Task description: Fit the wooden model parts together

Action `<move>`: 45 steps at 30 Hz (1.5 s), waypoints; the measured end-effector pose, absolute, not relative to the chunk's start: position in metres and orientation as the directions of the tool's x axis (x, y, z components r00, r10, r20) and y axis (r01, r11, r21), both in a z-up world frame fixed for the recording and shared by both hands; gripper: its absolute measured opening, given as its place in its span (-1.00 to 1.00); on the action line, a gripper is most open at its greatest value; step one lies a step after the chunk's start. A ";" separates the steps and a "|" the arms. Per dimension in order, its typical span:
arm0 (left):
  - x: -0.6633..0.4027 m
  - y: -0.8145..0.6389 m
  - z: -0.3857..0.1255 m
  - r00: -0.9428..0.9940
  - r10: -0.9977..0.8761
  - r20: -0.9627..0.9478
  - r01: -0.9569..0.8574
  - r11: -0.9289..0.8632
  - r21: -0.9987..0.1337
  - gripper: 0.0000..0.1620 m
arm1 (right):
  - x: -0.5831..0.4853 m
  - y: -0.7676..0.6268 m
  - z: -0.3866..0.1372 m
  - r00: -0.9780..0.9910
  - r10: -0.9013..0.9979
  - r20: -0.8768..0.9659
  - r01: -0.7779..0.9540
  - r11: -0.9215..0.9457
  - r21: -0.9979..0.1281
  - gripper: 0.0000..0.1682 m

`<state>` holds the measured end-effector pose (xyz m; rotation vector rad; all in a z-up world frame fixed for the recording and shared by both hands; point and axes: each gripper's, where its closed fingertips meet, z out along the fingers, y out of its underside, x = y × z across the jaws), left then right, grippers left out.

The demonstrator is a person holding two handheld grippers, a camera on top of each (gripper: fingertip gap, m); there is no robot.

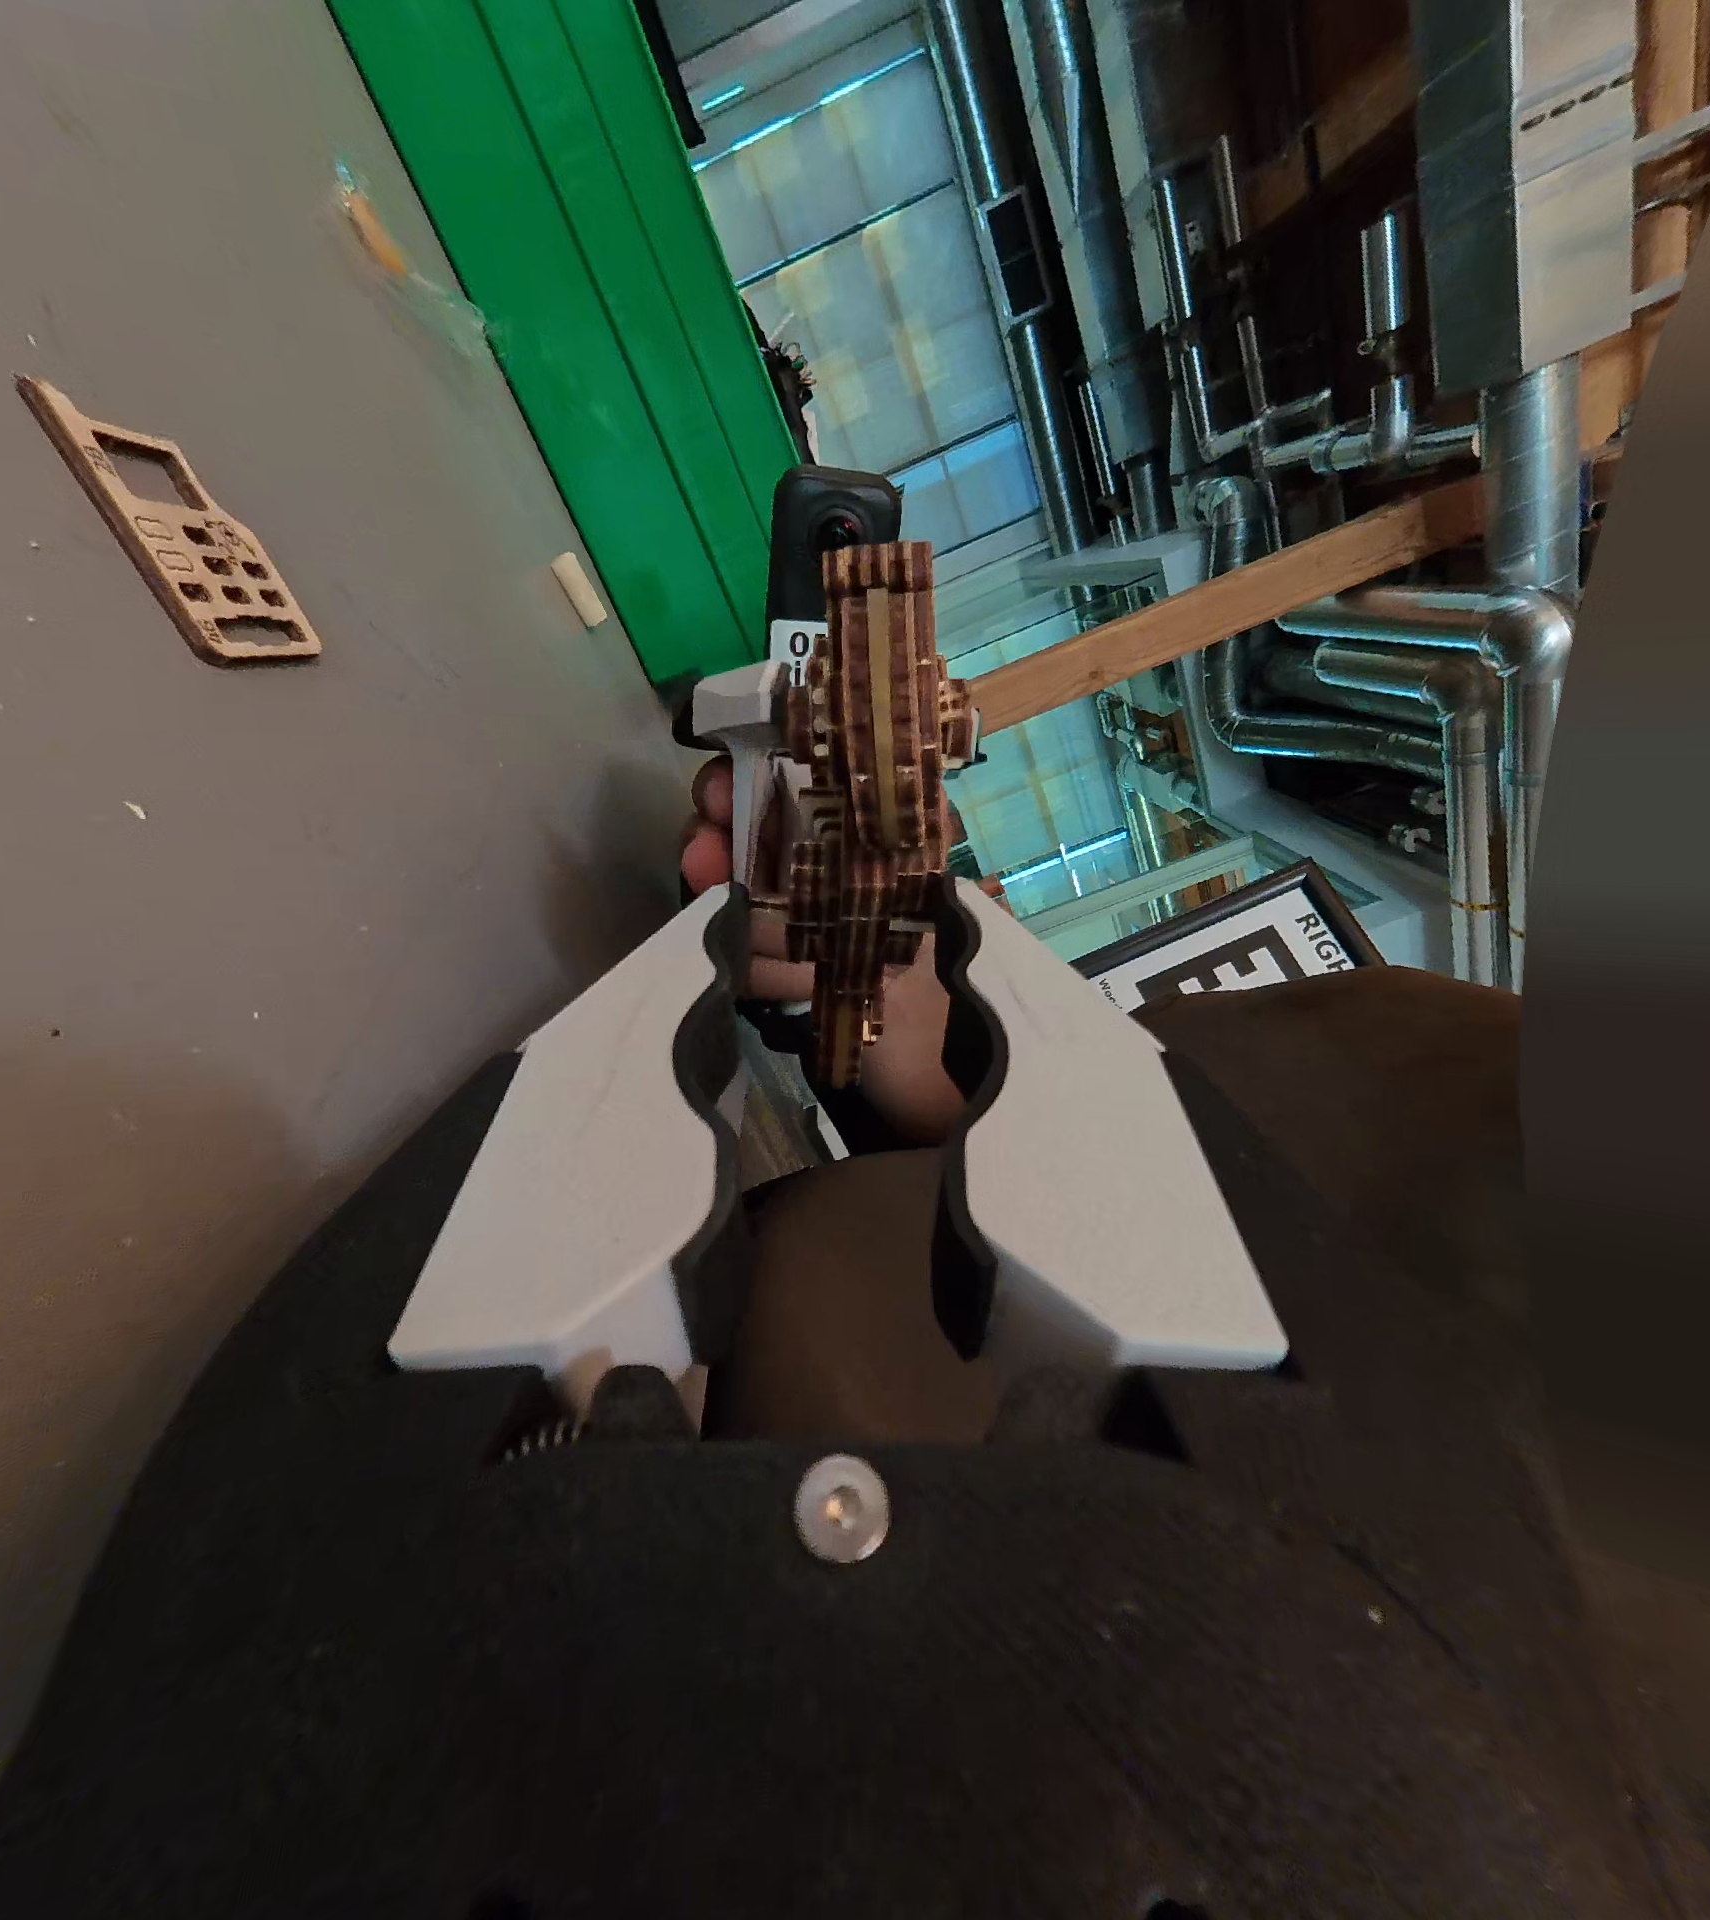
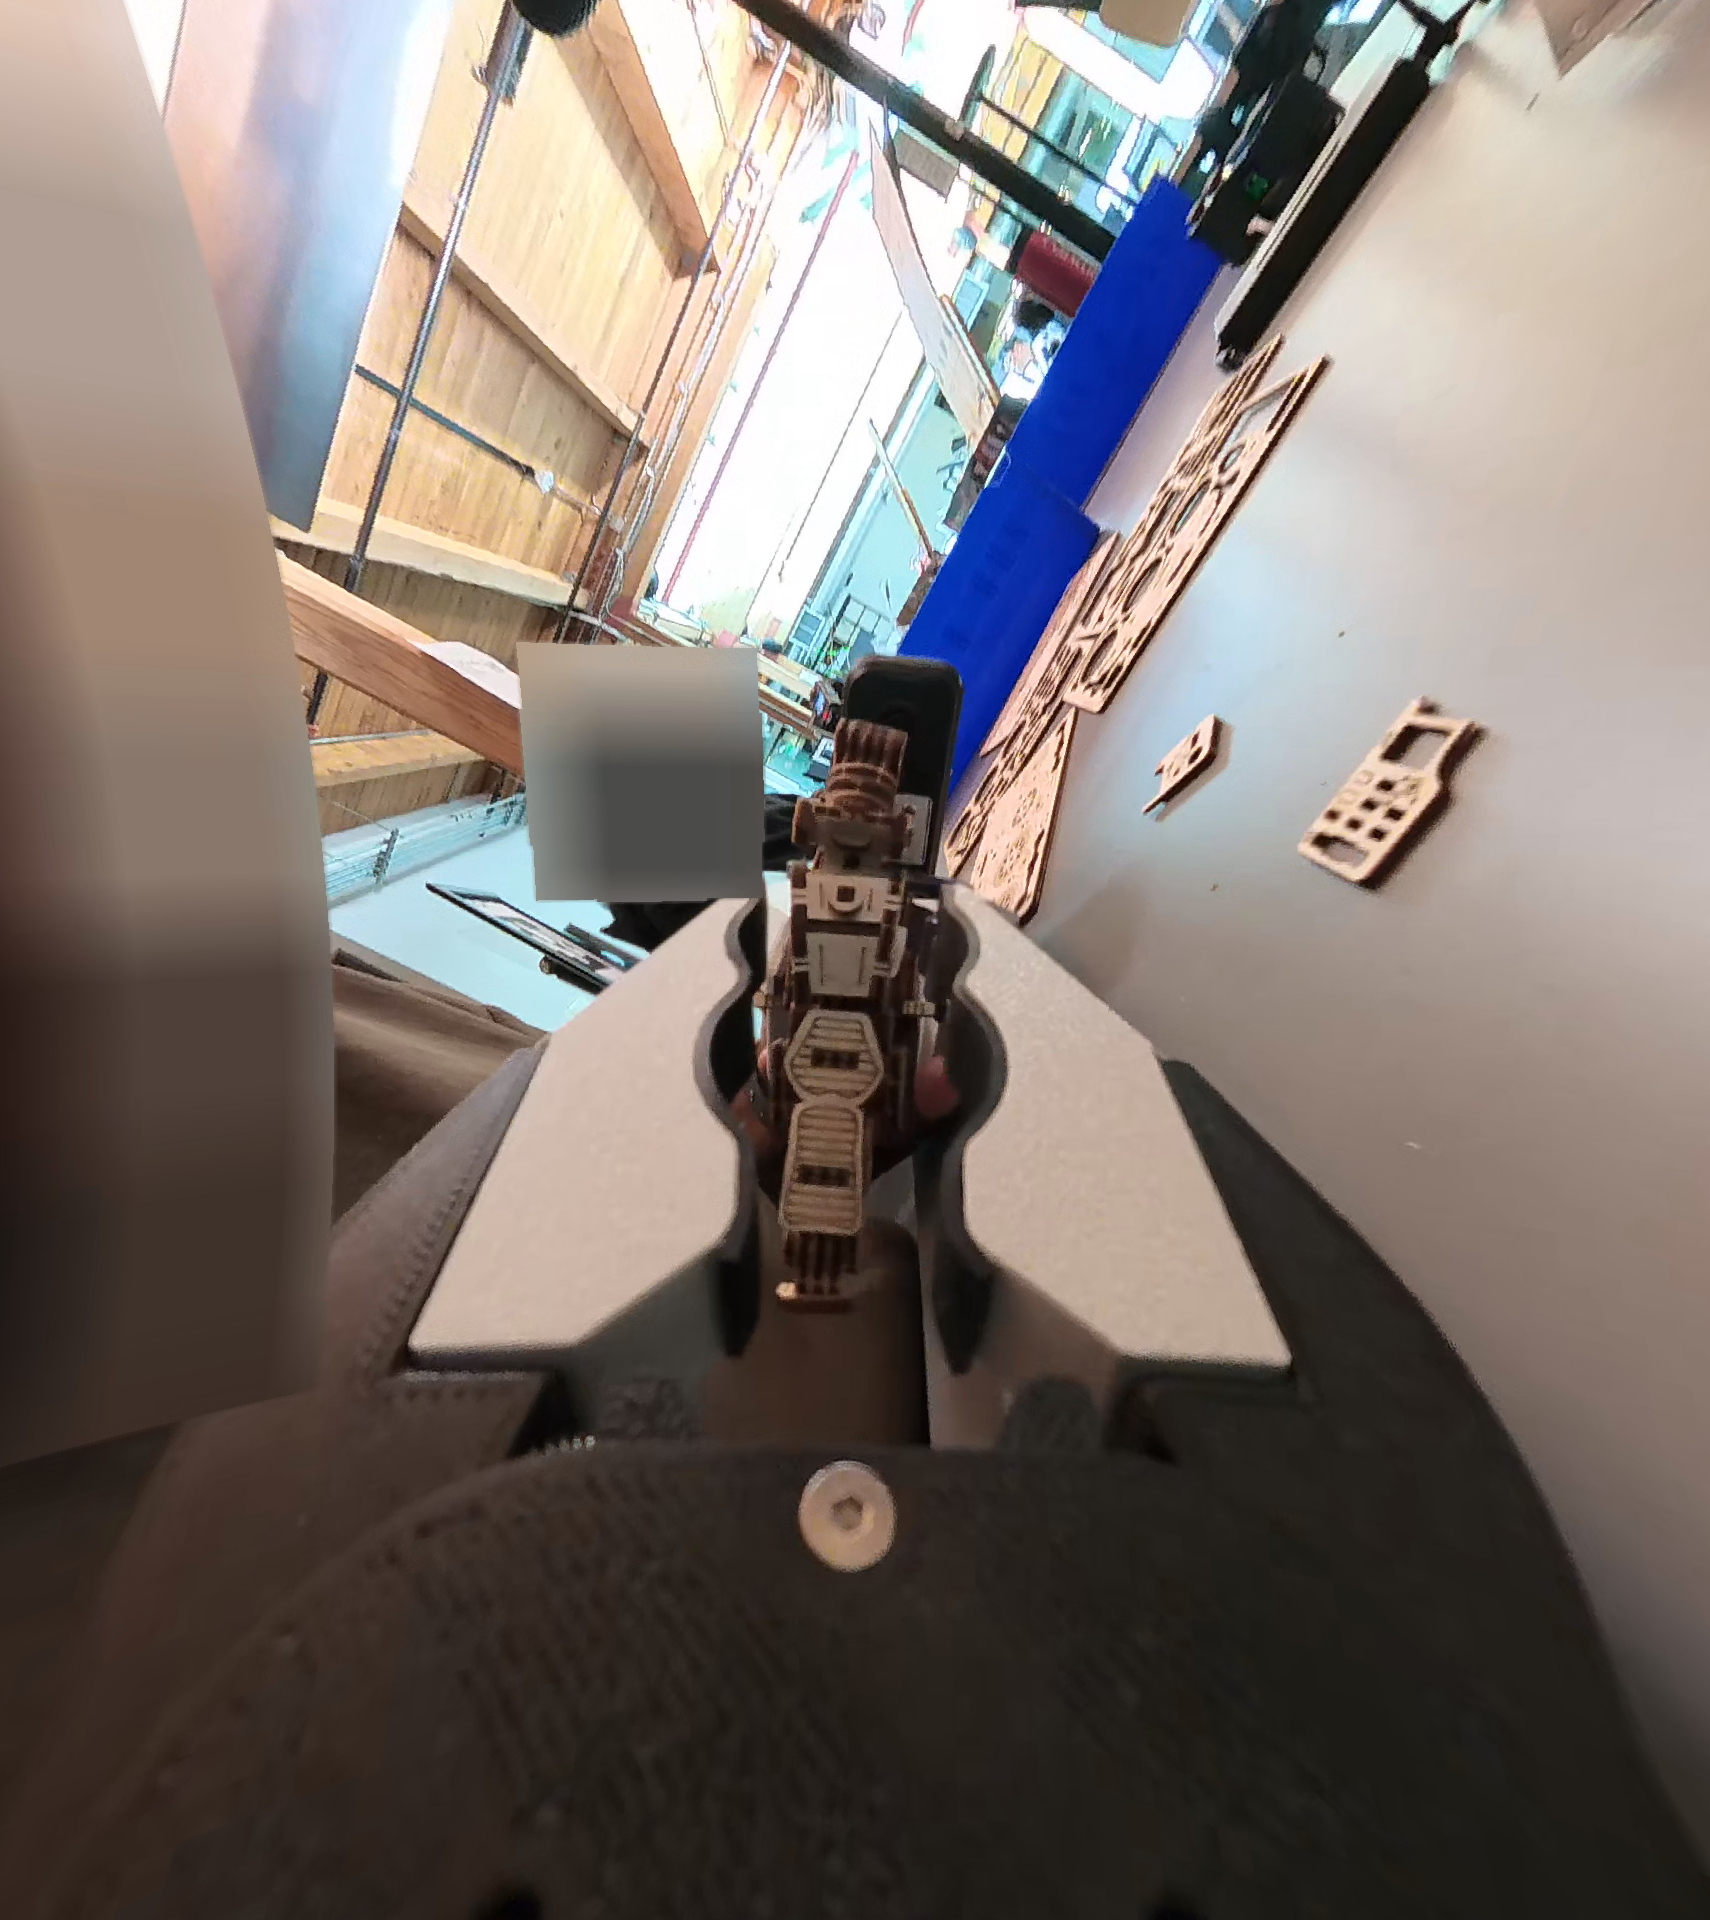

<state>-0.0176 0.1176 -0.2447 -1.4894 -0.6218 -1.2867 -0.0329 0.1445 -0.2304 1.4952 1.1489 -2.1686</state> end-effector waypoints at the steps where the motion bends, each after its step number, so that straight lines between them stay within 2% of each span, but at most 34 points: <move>1: -0.018 0.117 -0.244 0.291 -0.229 0.929 0.871 -0.338 -0.356 -0.59 | -0.033 0.146 -0.230 -0.435 0.212 -0.875 0.604 -0.652 -0.459 -0.65; 7: -0.018 0.117 -0.244 0.287 -0.230 0.930 0.872 -0.339 -0.353 -0.59 | -0.028 0.140 -0.231 -0.451 0.215 -0.866 0.630 -0.610 -0.480 -0.68; 10: -0.017 0.118 -0.245 0.294 -0.226 0.929 0.867 -0.346 -0.359 -0.59 | -0.026 0.128 -0.236 -0.456 0.253 -0.853 0.653 -0.557 -0.514 -0.78; 21: -0.017 0.118 -0.245 0.288 -0.231 0.929 0.868 -0.347 -0.355 -0.59 | -0.027 0.136 -0.231 -0.458 0.221 -0.861 0.636 -0.595 -0.491 -0.68; 27: -0.015 0.118 -0.245 0.298 -0.232 0.926 0.860 -0.355 -0.366 -0.59 | -0.027 0.133 -0.232 -0.457 0.222 -0.861 0.647 -0.581 -0.494 -0.78; 37: -0.014 0.117 -0.245 0.305 -0.233 0.923 0.856 -0.358 -0.373 -0.59 | -0.027 0.131 -0.233 -0.456 0.222 -0.862 0.651 -0.577 -0.493 -0.78; 41: -0.014 0.118 -0.245 0.307 -0.231 0.923 0.856 -0.356 -0.374 -0.59 | -0.026 0.129 -0.234 -0.457 0.219 -0.862 0.659 -0.568 -0.493 -0.77; 45: -0.017 0.117 -0.244 0.294 -0.231 0.927 0.866 -0.347 -0.361 -0.59 | -0.027 0.130 -0.231 -0.462 0.205 -0.863 0.654 -0.579 -0.487 -0.64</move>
